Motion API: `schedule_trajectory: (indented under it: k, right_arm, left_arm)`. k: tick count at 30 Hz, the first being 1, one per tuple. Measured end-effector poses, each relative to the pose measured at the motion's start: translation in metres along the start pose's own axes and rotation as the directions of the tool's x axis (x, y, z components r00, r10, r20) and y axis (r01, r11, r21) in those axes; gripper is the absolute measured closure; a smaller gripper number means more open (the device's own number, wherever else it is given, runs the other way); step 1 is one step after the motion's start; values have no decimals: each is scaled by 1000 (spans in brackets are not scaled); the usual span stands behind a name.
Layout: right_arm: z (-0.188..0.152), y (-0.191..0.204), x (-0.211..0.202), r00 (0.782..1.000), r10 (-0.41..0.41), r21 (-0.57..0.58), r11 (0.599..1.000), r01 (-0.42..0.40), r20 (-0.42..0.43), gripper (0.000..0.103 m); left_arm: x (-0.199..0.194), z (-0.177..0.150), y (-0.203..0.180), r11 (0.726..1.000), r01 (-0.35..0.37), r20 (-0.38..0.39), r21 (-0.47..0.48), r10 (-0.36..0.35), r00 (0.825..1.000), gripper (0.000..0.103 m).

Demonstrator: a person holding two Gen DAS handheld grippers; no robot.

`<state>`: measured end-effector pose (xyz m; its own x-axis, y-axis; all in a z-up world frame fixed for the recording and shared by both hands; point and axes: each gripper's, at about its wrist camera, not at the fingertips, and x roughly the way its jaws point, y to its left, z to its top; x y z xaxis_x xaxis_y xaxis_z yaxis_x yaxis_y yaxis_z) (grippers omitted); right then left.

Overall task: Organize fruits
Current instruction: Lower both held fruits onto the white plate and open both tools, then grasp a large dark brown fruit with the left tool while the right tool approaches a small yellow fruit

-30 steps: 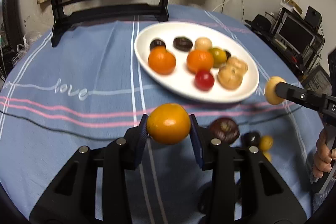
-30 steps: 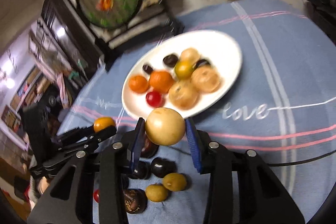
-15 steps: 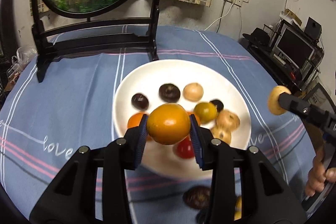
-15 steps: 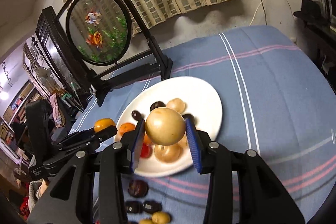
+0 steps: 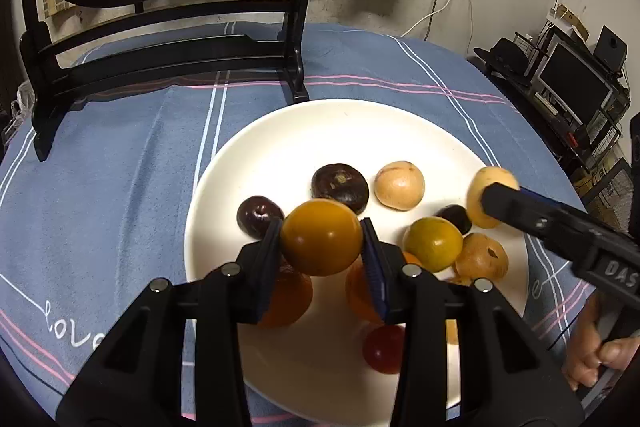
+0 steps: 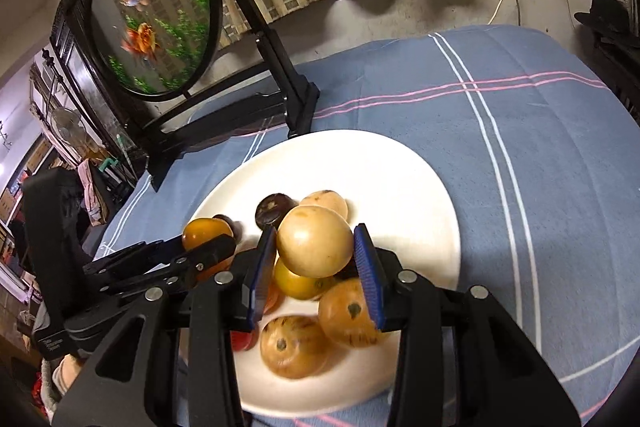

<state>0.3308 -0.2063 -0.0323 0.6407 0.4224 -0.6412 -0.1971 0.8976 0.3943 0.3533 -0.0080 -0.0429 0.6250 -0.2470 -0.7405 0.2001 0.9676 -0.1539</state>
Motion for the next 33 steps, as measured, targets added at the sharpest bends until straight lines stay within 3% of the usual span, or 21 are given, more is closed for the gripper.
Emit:
schedule_trajectory:
  k: [3, 5, 6, 8, 9, 12, 19, 24, 33]
  right_arm:
    - [0, -2, 11, 1000, -13, 1, 1000, 13, 4, 62]
    - [0, -4, 17, 1000, -6, 2, 1000, 6, 3, 61]
    - [0, -5, 19, 1000, -4, 0, 1000, 4, -14, 50]
    - [1, -5, 18, 1000, -3, 7, 1000, 3, -17, 20]
    - [1, -4, 13, 1000, -5, 10, 1000, 5, 16, 18]
    - [6, 1, -6, 996, 5, -9, 1000, -4, 84, 18]
    - [6, 16, -52, 991, 58, 16, 998, -60, 124, 18]
    - [-14, 31, -94, 986, 75, -12, 997, -74, 152, 11]
    - [-81, 31, -134, 988, 87, -46, 996, -82, 125, 11]
  left_arm:
    - [2, 0, 2, 1000, 0, -2, 1, 0, 1000, 63]
    - [4, 0, 3, 1000, -8, -2, -2, 8, 1000, 53]
    - [4, 0, 4, 1000, -13, 4, -2, 13, 1000, 43]
    - [4, 1, 5, 1000, -14, 3, 2, 14, 1000, 43]
    - [2, 2, 6, 1000, -9, 6, -5, 9, 1000, 43]
    - [-7, 4, 10, 1000, -6, 24, -20, 7, 1000, 44]
    - [-46, 3, 4, 1000, -4, 73, -15, 6, 997, 44]
    - [-80, -30, -8, 998, -53, 98, 43, 48, 994, 43]
    - [-116, -114, -2, 999, -34, 48, 42, 32, 998, 43]
